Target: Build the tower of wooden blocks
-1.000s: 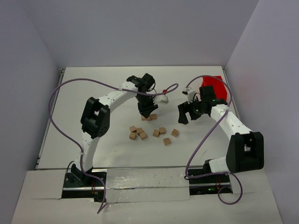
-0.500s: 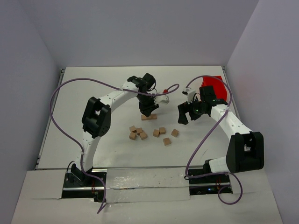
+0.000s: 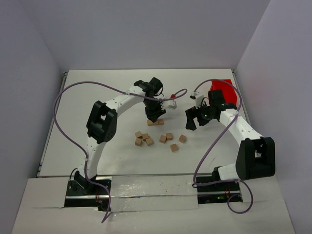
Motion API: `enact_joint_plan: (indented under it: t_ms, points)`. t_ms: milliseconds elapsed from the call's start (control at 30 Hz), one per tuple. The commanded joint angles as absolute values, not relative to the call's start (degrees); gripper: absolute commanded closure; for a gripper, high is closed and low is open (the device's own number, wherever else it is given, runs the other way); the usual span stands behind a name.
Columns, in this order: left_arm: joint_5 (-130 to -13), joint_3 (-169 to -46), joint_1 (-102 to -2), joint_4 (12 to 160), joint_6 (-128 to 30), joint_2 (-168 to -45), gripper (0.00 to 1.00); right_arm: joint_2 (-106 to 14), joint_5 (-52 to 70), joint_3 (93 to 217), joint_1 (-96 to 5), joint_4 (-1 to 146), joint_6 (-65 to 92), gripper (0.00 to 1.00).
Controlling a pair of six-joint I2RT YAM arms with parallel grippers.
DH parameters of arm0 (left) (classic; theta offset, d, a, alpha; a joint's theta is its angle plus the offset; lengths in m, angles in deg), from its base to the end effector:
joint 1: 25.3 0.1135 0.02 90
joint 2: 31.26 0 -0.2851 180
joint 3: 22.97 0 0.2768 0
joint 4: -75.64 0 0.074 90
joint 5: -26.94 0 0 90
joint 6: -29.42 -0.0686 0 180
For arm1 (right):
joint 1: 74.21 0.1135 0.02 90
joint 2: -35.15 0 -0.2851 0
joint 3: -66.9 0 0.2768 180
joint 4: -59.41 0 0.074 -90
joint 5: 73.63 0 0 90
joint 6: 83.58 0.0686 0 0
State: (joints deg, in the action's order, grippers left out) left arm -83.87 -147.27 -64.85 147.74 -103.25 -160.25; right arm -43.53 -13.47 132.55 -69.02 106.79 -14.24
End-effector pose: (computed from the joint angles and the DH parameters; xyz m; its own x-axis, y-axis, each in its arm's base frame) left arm 0.3753 -0.3415 0.1780 -0.1061 0.9093 -0.4024 0.9925 0.0718 -0.0994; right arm 0.2953 0.0611 0.2146 -0.6963 -0.3706 -0.6147 -0.6079 0.7598 0.2306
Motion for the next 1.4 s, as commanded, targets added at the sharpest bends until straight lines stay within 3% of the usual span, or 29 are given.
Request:
enact_joint_plan:
  t_ms: [0,667,867,1233,1367]
  points:
    - [-84.46,-148.86,-64.76,146.03,-104.43,-160.72,0.61,-43.52,-14.71,134.30,-69.69,107.26,-14.99,0.00]
    - [-83.28,-149.14,-64.77,145.28,-104.18,-160.81,0.56,-44.51,-15.55,134.54,-69.73,107.63,-15.31,0.00]
    - [-83.37,-148.01,-64.85,145.02,-104.35,-160.57,0.49,-44.75,-15.71,134.62,-69.73,107.85,-15.44,0.00]
    - [-83.27,-149.95,-64.85,146.18,-103.64,-157.90,0.06,-44.66,-15.97,134.88,-69.65,107.97,-15.20,0.00]
    - [-83.01,-154.26,-64.94,149.03,-102.85,-154.44,0.01,-44.18,-16.15,134.79,-69.68,108.01,-14.98,0.00]
